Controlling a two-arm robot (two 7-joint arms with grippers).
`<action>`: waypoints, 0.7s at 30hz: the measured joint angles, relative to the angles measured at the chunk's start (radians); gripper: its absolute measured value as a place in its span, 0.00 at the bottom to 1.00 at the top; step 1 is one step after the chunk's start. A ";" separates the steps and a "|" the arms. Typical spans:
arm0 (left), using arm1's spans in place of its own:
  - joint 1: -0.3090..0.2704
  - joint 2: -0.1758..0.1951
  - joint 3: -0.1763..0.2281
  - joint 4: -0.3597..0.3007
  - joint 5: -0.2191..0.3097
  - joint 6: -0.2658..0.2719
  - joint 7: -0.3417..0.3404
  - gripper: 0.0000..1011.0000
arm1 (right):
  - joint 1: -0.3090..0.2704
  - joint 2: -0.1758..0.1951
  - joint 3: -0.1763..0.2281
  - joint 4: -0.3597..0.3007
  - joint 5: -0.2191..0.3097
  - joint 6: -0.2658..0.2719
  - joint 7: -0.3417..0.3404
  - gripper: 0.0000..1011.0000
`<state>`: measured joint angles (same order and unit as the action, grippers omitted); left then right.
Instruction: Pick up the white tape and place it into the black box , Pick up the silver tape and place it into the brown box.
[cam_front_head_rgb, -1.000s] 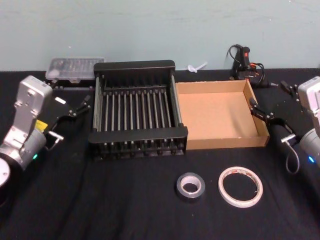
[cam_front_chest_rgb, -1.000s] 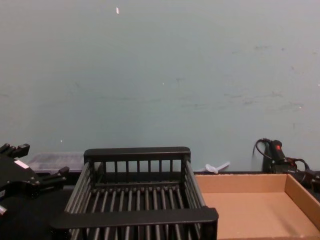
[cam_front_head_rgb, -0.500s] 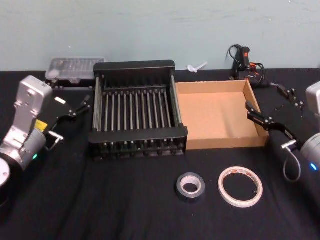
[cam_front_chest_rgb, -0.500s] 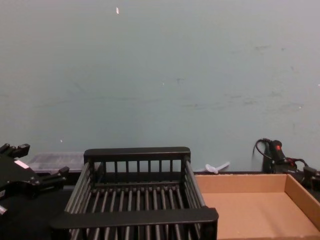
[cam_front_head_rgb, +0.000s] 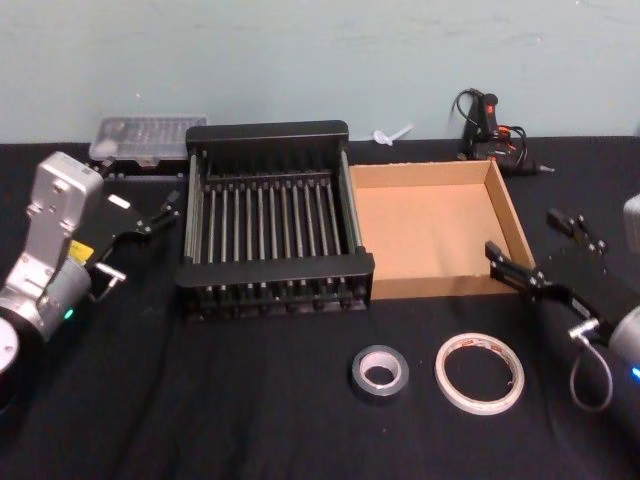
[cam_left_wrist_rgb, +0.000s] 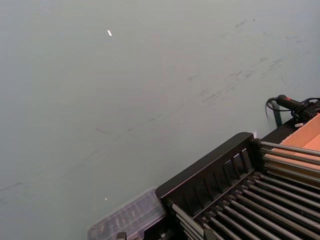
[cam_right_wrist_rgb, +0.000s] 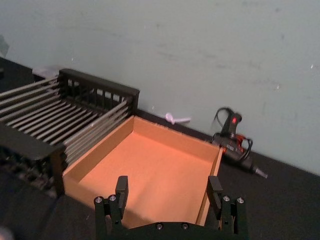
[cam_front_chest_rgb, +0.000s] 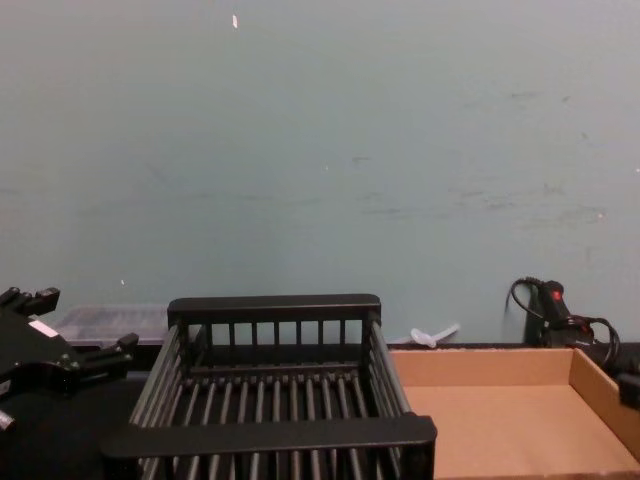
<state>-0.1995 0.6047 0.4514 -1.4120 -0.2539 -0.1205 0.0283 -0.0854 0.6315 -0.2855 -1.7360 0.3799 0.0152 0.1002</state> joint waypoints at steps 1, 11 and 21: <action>0.000 0.000 0.000 0.000 0.000 0.000 0.000 0.99 | -0.010 0.003 0.004 -0.008 0.002 0.006 0.001 0.99; 0.000 0.000 0.000 0.000 0.000 0.000 0.000 0.99 | -0.118 0.031 0.051 -0.090 0.027 0.101 0.010 0.99; 0.000 0.000 0.000 0.000 0.000 0.000 0.000 0.99 | -0.184 0.047 0.092 -0.145 0.067 0.208 0.038 0.99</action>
<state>-0.1995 0.6047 0.4514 -1.4119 -0.2539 -0.1205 0.0283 -0.2696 0.6786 -0.1940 -1.8810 0.4467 0.2235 0.1380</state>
